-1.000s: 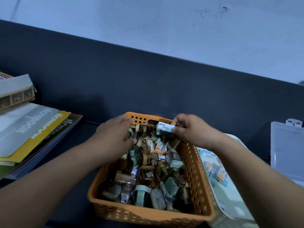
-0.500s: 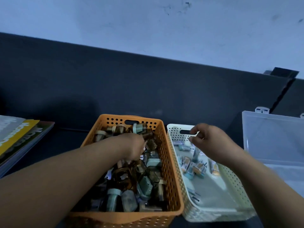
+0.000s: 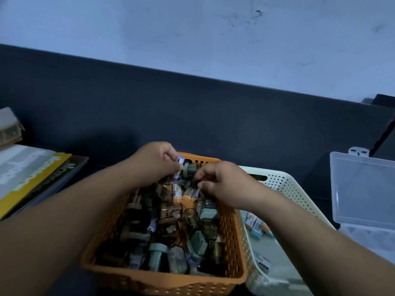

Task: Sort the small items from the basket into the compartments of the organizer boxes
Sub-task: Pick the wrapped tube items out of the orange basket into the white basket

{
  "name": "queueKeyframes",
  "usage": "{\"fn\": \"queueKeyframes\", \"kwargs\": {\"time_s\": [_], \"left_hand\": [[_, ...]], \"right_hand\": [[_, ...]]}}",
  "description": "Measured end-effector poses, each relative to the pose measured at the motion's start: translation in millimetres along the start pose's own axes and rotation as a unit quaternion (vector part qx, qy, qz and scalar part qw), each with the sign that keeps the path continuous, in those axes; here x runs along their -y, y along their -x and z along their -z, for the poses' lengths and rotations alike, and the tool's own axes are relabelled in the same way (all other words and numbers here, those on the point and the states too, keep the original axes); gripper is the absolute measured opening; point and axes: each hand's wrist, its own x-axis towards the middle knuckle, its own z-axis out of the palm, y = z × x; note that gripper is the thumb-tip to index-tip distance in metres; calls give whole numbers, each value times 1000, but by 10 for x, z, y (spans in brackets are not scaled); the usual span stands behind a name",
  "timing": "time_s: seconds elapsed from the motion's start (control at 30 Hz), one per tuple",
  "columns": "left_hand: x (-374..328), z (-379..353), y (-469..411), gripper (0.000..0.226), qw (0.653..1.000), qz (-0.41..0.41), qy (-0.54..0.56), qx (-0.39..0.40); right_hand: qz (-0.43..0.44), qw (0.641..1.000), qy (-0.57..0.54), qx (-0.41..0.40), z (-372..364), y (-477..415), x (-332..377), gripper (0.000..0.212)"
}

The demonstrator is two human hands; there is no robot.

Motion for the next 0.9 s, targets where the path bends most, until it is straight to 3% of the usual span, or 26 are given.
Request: {"fn": "queueKeyframes", "kwargs": {"time_s": [0.13,0.3,0.4,0.7,0.8,0.9], "left_hand": [[226,57,190,9,997,-7,22,-71],[360,78,302,6,992,-3,72,-103],[366,64,319,6,992,-7,54,-117],[395,64,354,6,993,-19,68,-92],[399,65,349,7,995,-16,54,-87],[366,64,331,7,997,-7,43,-71]], "right_hand": [[17,994,79,70,-263,-383,139,20],[-4,967,191,171,-488,-693,126,31],[13,958,214,192,-587,-759,97,31],[37,967,197,160,-652,-806,25,25],[29,984,130,122,-529,-738,0,16],[4,996,32,79,-313,-574,-15,21]]}}
